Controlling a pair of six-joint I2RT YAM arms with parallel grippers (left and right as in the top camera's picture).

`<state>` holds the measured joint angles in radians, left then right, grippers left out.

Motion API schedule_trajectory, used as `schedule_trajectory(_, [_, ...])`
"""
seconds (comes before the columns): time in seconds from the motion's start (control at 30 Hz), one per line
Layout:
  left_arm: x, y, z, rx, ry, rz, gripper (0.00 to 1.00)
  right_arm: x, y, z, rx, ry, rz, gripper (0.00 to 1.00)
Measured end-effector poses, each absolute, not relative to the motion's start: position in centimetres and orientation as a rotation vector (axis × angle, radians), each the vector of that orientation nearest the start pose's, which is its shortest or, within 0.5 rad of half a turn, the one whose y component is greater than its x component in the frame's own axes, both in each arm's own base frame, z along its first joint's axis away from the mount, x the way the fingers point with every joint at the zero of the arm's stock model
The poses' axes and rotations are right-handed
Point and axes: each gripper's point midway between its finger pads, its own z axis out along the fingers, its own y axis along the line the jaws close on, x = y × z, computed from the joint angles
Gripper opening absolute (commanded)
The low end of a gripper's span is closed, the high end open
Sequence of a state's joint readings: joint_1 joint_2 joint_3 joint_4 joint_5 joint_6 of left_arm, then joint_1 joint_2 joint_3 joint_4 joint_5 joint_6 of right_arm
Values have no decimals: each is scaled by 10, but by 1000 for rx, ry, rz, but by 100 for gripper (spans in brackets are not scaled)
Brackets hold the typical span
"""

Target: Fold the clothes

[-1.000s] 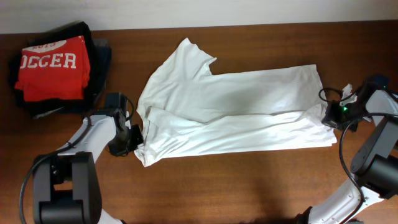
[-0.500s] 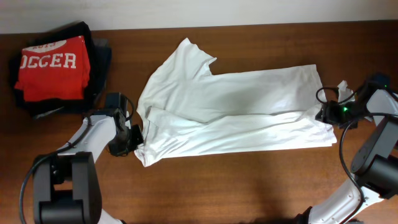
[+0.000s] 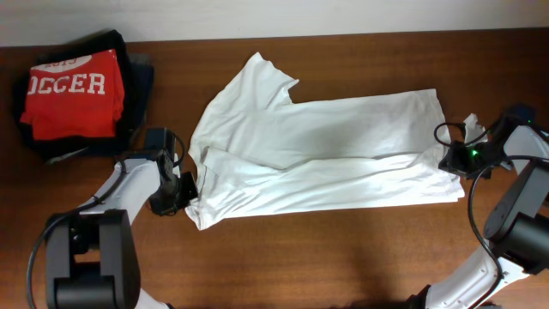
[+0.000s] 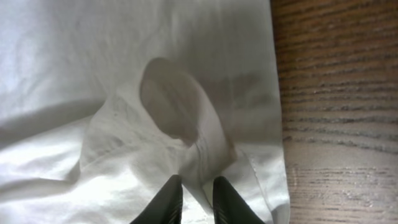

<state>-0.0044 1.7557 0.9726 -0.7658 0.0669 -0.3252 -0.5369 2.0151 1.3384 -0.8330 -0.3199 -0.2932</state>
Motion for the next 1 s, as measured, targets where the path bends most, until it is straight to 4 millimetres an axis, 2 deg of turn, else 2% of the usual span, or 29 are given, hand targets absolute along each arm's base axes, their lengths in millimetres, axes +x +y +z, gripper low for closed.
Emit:
schedule_trajectory(0.03, [290, -13, -3, -499, 3089, -109, 2, 351, -146, 9, 340, 2911, 397, 14])
schedule_trajectory(0.07, [290, -13, -3, -499, 3089, -109, 2, 351, -146, 8, 338, 2911, 396, 4])
schedule_trajectory(0.23, [290, -13, -3, -499, 3089, -108, 2, 357, -152, 8, 348, 2886, 364, 4])
schedule_trajectory(0.4, [290, -12, -3, -512, 3086, -103, 1, 356, -173, 8, 512, 2845, 326, 4])
schedule_trajectory(0.53, [290, -12, -3, -517, 3086, -103, 2, 355, -176, 8, 554, 2838, 329, 6])
schedule_trajectory(0.57, [290, -12, -3, -517, 3086, -103, 1, 356, -175, 9, 552, 2833, 341, 34])
schedule_trajectory(0.6, [290, -12, -3, -517, 3086, -103, 1, 357, -173, 10, 550, 2827, 354, 52])
schedule_trajectory(0.63, [290, -12, -3, -517, 3085, -103, 1, 359, -169, 12, 553, 2814, 398, 63])
schedule_trajectory(0.73, [296, -8, 2, -520, 3074, -77, 4, 367, -163, 34, 549, 2794, 495, 67])
schedule_trajectory(0.77, [314, -8, 19, -520, 3046, -95, 8, 377, -165, 56, 538, 2771, 514, 62])
schedule_trajectory(0.8, [338, -11, 40, -508, 2988, -132, 9, 378, -165, 69, 542, 2773, 526, 38])
schedule_trajectory(0.83, [365, -16, 68, -490, 2917, -189, 1, 368, -157, 83, 566, 2816, 582, 4])
schedule_trajectory(0.87, [385, -21, 91, -466, 2854, -232, 1, 363, -152, 87, 589, 2832, 608, 4])
schedule_trajectory(0.9, [392, -24, 100, -455, 2830, -256, 1, 356, -148, 84, 610, 2855, 635, 4])
schedule_trajectory(0.93, [393, -31, 104, -433, 2829, -266, 1, 352, -145, 79, 618, 2864, 646, 4])
schedule_trajectory(1.0, [385, -45, 95, -395, 2885, -271, 1, 332, -129, 55, 660, 2910, 721, 4])
